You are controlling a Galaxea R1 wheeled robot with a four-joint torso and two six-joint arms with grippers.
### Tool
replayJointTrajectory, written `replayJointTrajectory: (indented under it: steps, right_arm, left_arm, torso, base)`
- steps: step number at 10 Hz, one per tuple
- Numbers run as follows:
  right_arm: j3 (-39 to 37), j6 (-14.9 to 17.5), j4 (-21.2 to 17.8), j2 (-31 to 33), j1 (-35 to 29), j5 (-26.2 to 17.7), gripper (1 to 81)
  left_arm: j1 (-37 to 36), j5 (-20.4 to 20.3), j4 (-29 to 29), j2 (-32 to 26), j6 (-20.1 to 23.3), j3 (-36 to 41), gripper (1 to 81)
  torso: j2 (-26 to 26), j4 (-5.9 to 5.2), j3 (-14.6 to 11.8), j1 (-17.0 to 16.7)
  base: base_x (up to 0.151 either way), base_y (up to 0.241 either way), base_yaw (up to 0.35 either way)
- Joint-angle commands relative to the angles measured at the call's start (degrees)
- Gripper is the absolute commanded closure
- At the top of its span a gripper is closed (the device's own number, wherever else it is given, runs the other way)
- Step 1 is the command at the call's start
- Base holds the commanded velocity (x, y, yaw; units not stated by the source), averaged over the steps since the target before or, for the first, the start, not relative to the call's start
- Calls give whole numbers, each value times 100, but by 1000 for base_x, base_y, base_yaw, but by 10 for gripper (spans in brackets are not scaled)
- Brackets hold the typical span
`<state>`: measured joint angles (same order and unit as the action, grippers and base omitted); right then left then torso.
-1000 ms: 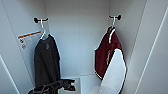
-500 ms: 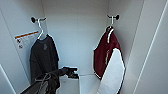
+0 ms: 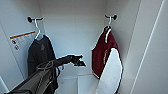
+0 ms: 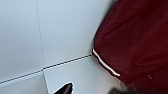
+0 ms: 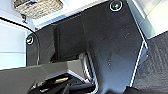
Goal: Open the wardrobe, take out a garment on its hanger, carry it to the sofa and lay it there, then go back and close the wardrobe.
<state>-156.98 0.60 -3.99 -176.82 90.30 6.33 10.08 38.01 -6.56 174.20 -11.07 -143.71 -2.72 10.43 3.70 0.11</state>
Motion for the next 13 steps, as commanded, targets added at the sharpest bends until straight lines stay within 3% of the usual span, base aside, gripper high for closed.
replayJointTrajectory:
  steps: [1, 2, 3, 4, 5, 6, 9, 13]
  right_arm:
    - [46, -7, -32, -48, -226, -299, 10]
    - [46, -7, -32, -48, -226, -299, 10]
    - [46, -7, -32, -48, -235, -299, 10]
    - [46, -7, -32, -57, -244, -299, 10]
    - [46, -7, -23, -66, -244, -299, 10]
    - [46, -7, -23, -66, -244, -299, 10]
    - [46, -7, -32, -75, -235, -299, 10]
    - [46, -7, -32, -84, -226, -299, 10]
  left_arm:
    - [-1407, 110, -434, 273, -44, 89, 10]
    - [-1547, 93, -600, 282, -44, 89, 10]
    - [-1706, 93, -793, 273, -36, 89, 10]
    - [-1898, 93, -961, 273, -44, 89, 10]
    - [-2110, 93, -1145, 273, -44, 80, 10]
    - [-2330, 93, -1373, 273, -44, 80, 10]
    - [-2778, -109, -2418, 133, -36, 71, 10]
    - [-3139, -583, -3315, 89, -36, 89, 10]
  torso:
    - [0, 515, 0, 0]
    - [0, 697, 0, 0]
    - [0, 771, 0, 0]
    - [2, 564, 0, 0]
    - [2, 704, 2, 0]
    - [2, 772, 2, 0]
    - [2, 776, 2, 0]
    - [2, 776, 2, 0]
  base:
    - [0, 0, 0]
    - [0, 0, 0]
    - [0, 0, 0]
    - [0, 0, 0]
    - [0, 0, 0]
    - [0, 0, 0]
    - [0, 0, 0]
    - [0, 0, 0]
